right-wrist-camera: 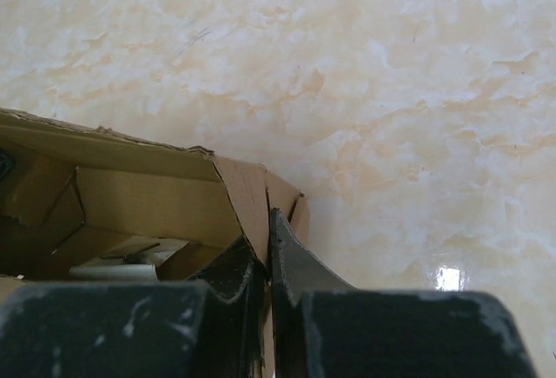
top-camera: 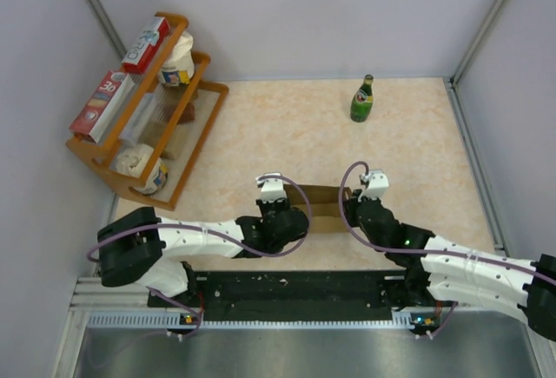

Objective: Fold the paper box

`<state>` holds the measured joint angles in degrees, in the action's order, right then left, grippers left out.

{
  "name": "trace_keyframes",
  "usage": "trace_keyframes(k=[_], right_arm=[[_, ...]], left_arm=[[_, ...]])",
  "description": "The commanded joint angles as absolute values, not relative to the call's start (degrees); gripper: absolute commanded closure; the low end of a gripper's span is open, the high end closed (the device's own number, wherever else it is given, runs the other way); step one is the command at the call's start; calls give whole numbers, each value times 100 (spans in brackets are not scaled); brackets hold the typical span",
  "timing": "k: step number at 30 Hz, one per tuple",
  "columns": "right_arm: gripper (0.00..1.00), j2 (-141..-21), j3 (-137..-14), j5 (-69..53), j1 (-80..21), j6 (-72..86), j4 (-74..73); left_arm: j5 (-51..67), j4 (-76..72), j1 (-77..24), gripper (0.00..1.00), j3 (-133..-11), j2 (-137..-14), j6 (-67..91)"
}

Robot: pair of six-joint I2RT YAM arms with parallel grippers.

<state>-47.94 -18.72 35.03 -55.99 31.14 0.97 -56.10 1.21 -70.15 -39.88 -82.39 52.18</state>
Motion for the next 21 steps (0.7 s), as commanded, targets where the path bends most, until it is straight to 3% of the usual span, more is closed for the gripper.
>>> trace_keyframes(k=[1, 10, 21], right_arm=[[100, -4746, -1740, 3164, -5722, 3226, -219], [100, -4184, -1661, 3418, -5827, 3120, -404], [100, -3885, -1485, 3726, -6029, 3155, -483]], left_arm=[[-5739, 237, -7040, 100, -4070, -8183, 5537], [-5766, 334, -7093, 100, -3964, -7928, 5511], [-5423, 264, -7181, 69, -3507, -7305, 5660]])
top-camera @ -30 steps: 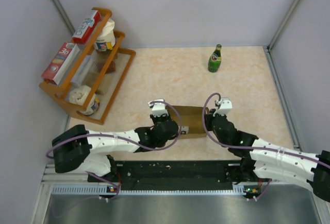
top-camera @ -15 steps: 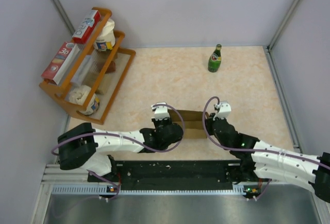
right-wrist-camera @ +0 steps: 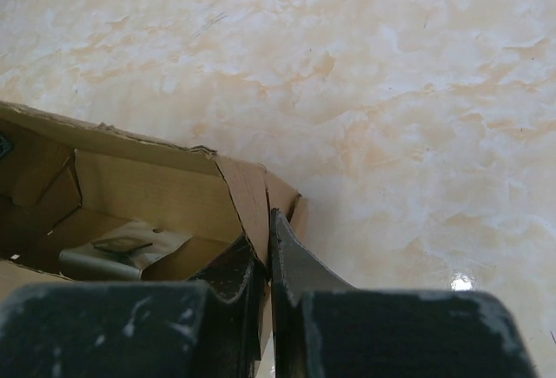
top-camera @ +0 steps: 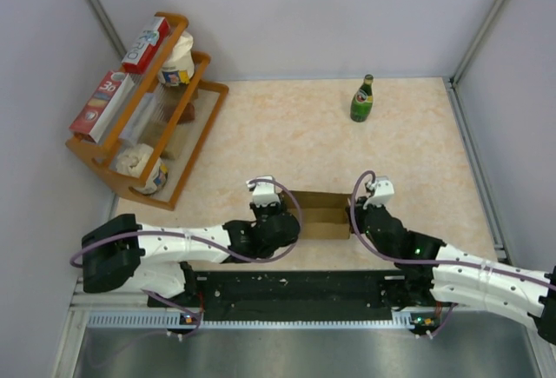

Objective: Fold the paper box

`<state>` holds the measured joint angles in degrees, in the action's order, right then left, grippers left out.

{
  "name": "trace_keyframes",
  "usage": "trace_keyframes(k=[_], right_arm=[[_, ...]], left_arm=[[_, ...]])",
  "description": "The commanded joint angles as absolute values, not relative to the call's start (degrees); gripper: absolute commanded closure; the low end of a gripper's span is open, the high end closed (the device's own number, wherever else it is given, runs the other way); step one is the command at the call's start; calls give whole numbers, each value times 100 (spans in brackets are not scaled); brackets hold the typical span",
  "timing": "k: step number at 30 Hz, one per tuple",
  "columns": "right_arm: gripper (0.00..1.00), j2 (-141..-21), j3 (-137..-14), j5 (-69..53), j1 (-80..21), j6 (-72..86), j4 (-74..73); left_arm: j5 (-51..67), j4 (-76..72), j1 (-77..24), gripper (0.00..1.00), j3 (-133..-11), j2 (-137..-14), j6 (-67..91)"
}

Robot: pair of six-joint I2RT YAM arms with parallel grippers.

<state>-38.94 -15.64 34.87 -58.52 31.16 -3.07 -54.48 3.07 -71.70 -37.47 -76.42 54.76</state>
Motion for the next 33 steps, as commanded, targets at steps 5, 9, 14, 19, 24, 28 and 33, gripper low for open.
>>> trace_keyframes(k=[5, 9, 14, 19, 24, 28, 33], right_arm=[[100, -3981, -1477, 3981, -6170, 3217, -448], [100, -3999, -1485, 4227, -6258, 3278, -475], [100, -3920, -1503, 4482, -6275, 3322, -571], [100, -3797, -1477, 4675, -6310, 3322, -615], [100, -3814, -1441, 4790, -6311, 3375, -510], [100, -3963, -1371, 4921, -6354, 3410, -273], [100, -4323, -1178, 5413, -6618, 3191, 551]], left_arm=[[-5265, 132, -7181, 58, -3270, -6927, 5634], [-5055, 71, -7189, 52, -3138, -6496, 5494], [-4589, -245, -7216, 47, -2752, -5645, 5125], [-3684, -1185, -7225, 45, -1882, -4467, 4615], [-3279, -1029, -7225, 46, -1618, -3754, 4579], [-3243, -949, -7225, 49, -1582, -3280, 4369], [-3708, -668, -7225, 49, -1793, -2769, 3982]])
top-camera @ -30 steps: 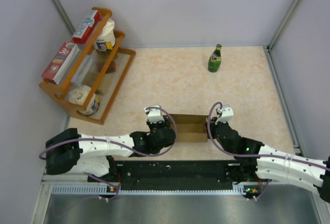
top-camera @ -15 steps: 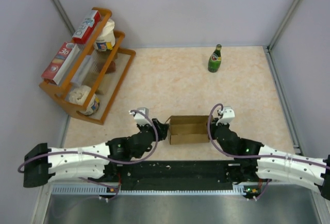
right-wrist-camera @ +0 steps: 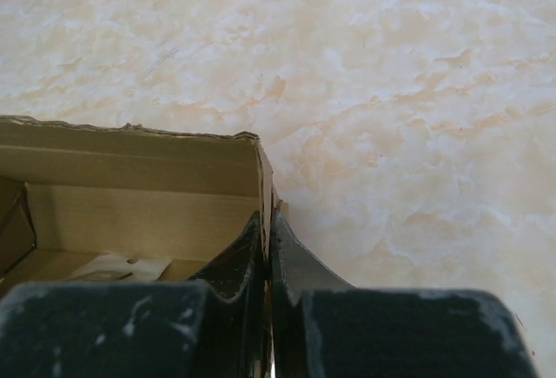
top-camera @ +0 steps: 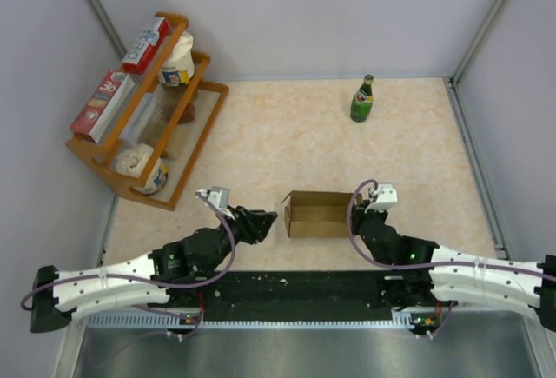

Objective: Fold the paper box

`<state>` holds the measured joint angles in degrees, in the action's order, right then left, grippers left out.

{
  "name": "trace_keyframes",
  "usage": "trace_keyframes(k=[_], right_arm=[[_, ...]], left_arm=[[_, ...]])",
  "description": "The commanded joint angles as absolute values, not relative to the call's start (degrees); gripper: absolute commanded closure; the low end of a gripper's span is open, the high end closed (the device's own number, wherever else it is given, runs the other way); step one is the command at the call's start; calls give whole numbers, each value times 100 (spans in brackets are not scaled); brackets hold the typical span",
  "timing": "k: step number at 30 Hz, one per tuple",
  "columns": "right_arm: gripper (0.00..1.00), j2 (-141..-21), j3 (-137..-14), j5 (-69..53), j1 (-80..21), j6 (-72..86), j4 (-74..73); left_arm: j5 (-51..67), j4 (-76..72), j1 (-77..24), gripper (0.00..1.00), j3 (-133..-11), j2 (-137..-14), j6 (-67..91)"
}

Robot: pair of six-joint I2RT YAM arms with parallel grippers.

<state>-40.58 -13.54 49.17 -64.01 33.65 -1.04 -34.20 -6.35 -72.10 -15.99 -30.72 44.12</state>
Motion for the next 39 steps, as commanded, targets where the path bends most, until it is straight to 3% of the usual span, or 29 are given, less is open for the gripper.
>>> trace_keyframes(k=[1, 9, 18, 23, 32, 39], right_arm=[[100, -4411, -1126, 5527, -6653, 3130, 763], [100, -4860, -651, 5915, -6759, 1953, 3205], [100, -4974, -80, 5661, -6759, 1099, 4859], [95, -5098, -70, 5449, -6820, 1326, 4659], [96, -5141, -44, 5493, -6864, 1994, 3956], [96, -5142, -44, 5537, -6926, 2214, 3666]], left_arm=[[-3839, -668, -7225, 48, -1802, -2699, 3886], [-4394, -387, -7216, 47, -1855, -2312, 3489], [-4772, -474, -7216, 45, -1837, -2250, 3200], [-4904, -553, -7216, 44, -1872, -2425, 3103], [-4904, -1072, -7181, 44, -1758, -2706, 2893], [-4554, -1336, -6847, 44, -2530, -3400, 2189]])
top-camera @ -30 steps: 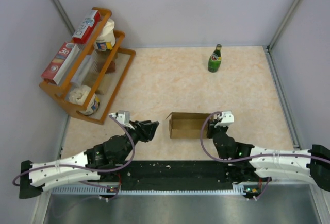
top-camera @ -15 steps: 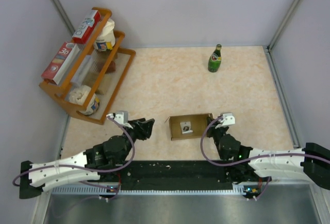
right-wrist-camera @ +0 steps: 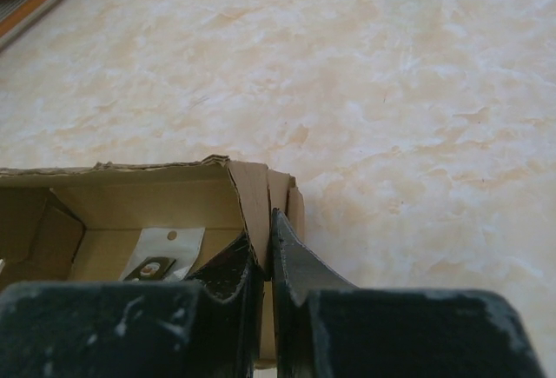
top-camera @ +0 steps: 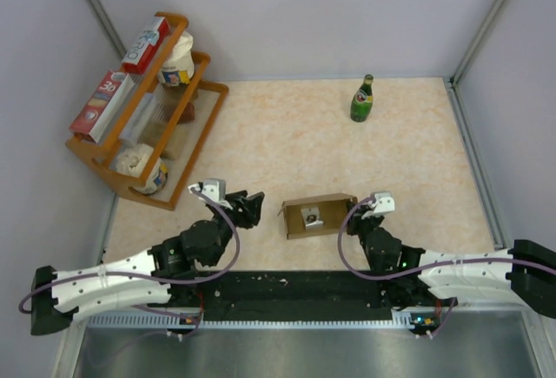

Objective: Fold the paper box

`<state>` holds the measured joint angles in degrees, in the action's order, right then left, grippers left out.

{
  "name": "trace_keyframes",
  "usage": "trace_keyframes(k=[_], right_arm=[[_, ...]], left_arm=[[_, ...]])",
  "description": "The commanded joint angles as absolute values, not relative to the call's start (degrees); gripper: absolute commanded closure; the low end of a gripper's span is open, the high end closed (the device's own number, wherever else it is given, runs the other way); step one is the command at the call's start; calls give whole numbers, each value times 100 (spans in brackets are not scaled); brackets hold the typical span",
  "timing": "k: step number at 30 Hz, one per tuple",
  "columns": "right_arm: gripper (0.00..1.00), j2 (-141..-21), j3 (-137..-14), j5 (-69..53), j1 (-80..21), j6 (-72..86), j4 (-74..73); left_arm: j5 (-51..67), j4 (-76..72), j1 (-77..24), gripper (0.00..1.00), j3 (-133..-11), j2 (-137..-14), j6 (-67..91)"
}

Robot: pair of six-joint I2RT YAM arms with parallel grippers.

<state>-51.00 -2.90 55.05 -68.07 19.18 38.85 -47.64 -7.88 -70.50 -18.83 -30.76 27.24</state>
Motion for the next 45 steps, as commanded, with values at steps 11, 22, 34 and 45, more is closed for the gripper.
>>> trace_keyframes(k=[11, 22, 34, 45], right_arm=[[90, -5133, -44, 5625, -7005, 2452, 3349], [73, -4879, -149, 5660, -7058, 2663, 2752], [53, -2999, -1001, 5134, -7066, 4129, -1052], [51, -1951, -2178, 4123, -7066, 5439, -3330]], left_arm=[[-908, -1169, -5071, 45, -4155, -5772, 2418], [861, -949, -5089, 56, -4931, -7725, 2610], [1037, -1055, -5229, 59, -4852, -8112, 2610], [756, -879, -5370, 62, -4737, -8077, 2566]])
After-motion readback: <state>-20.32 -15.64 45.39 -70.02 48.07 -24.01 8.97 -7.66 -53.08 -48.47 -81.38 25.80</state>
